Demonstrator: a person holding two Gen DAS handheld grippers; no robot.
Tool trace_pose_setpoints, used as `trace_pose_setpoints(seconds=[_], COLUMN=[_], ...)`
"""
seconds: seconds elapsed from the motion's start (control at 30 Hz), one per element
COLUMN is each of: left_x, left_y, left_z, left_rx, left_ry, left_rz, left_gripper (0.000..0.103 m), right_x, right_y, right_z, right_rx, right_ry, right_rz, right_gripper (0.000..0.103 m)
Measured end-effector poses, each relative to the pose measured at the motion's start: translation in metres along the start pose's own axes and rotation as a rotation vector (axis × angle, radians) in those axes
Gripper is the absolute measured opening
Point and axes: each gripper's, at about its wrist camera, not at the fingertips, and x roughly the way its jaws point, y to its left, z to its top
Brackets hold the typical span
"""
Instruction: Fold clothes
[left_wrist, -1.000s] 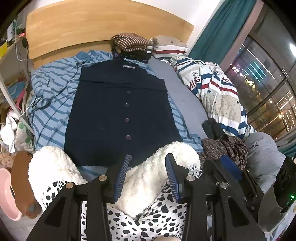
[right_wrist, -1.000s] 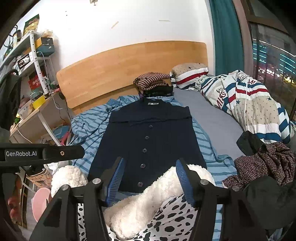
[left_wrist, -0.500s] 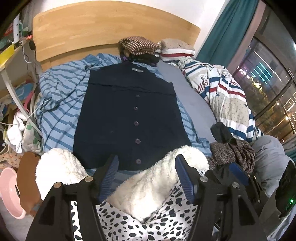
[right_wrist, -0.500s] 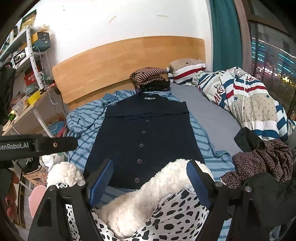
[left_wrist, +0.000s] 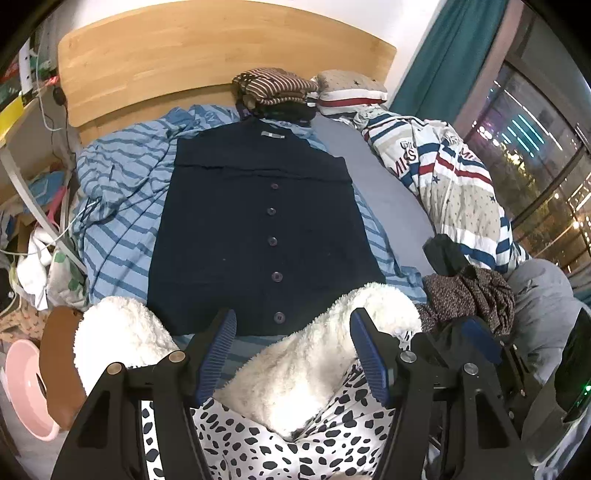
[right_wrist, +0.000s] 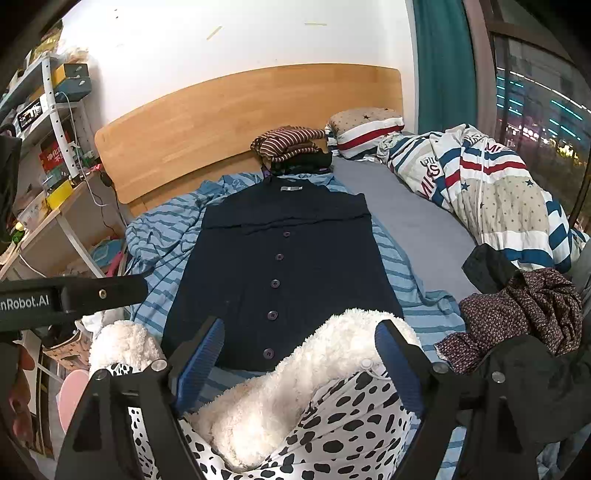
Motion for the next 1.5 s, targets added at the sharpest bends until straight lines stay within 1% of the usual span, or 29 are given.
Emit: trace_pose_setpoints(seconds=[0.13,0.43,0.73,1.03,1.27,1.4,1.5], left_x=[0.002,0.009,0.032,0.055,0.062,0.066,0.069], left_y=[0.000,0.009,0.020,0.017,0.016,0.016,0.017], left_z=[-0.004,-0.007,-0.008,-0.009,-0.008,-0.008,-0.008], left_rx=[0.004,-0.022,-0.042,-0.012,-0.007,-0.001,-0.005], left_ry=[0.009,0.032,0.080,0.133,0.139,0.143,0.151], left_rz=[0.007,0.019,0.031,0.035,0.046,0.061,0.058], left_gripper=[0.065,0.065,0.065,0.065,0.065,0.065,0.065], right_x=[0.000,0.006,0.029,0.047,0.059,0.062,0.064], right_y=[0.001,0.002,0.003,-0.003,-0.006,-0.008,-0.009], right_z=[-0.001,-0.003,-0.011,-0.015,-0.018,-0.020,-0.021], right_rx=[-0.008,-0.021,-0.028,-0.002,0.003,0.009,0.014], right_ry=[0.004,0.025,0.092,0.144,0.181,0.186,0.193], right_rz=[0.001,-0.007,-0.015,-0.043,-0.049,-0.048,-0.049], right_gripper=[0.087,0.087,0.087,0.087,0.087,0.087,0.087])
